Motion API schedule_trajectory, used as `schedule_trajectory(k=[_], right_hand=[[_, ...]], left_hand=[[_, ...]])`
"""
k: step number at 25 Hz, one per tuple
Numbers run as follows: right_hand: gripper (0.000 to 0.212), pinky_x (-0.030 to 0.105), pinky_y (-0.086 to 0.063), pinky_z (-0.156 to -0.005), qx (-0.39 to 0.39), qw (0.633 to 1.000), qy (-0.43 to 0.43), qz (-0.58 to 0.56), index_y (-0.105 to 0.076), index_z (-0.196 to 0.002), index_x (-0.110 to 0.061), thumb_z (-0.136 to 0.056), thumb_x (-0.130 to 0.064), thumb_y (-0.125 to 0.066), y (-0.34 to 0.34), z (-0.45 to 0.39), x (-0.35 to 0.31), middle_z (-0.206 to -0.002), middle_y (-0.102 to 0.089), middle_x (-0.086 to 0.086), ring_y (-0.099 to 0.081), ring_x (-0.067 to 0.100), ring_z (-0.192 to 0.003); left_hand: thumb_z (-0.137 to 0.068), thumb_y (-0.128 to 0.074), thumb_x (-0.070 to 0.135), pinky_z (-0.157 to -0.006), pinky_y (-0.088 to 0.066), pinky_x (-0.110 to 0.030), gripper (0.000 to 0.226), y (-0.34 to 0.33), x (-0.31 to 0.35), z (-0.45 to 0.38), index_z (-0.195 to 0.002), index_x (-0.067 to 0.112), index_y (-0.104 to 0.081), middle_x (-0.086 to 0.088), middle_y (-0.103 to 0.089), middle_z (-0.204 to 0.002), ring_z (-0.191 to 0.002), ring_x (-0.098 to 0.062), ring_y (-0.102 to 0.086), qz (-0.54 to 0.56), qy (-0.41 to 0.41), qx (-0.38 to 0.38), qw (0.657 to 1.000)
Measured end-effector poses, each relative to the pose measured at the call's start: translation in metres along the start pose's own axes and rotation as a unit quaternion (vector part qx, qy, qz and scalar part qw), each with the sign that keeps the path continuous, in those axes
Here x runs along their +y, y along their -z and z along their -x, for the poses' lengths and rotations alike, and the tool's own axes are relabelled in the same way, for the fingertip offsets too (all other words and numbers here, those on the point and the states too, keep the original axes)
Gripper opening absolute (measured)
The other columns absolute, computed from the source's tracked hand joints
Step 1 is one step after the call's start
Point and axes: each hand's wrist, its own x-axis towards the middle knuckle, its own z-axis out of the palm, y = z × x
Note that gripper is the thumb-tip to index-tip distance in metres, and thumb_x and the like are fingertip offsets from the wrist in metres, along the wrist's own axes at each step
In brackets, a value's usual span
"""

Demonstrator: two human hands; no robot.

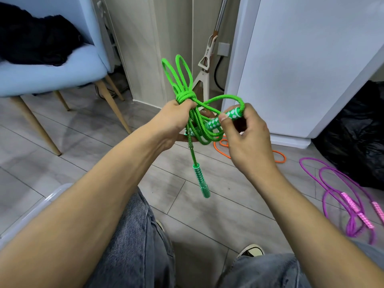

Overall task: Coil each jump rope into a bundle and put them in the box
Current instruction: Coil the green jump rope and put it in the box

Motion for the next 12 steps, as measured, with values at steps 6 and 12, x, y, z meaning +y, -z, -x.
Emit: schedule_trajectory(k=[6, 12], right_hand=[[0.014, 0.041, -0.050, -0.086, -0.112, 0.993, -0.031, -0.036, -0.044, -0.107, -0.023, -0.102, -0.035, -0.048, -0.002, -0.001, 0.007, -0.101, -0.052, -0.004, -0.056, 0.009, -0.089], [0.045, 0.048, -0.058, -0.087, -0.139, 0.921, -0.119, -0.345, -0.040, -0.142, -0.045, -0.102, -0.031, -0.054, -0.009, -0.010, 0.007, -0.124, -0.070, 0.001, -0.071, 0.022, -0.098]], left_hand=[[-0.096, -0.052, 0.015, -0.056, -0.044, -0.029, 0.013, -0.011, -0.004, -0.001, -0.090, 0.008, -0.062, -0.008, -0.067, -0.076, -0.062, -0.021, -0.060, 0.114, 0.011, -0.006, 0.993], [-0.099, -0.041, 0.015, -0.044, -0.043, -0.019, 0.031, -0.009, 0.000, -0.006, -0.119, -0.003, -0.056, -0.015, -0.075, -0.096, -0.058, -0.020, -0.065, 0.283, 0.039, -0.033, 0.958]])
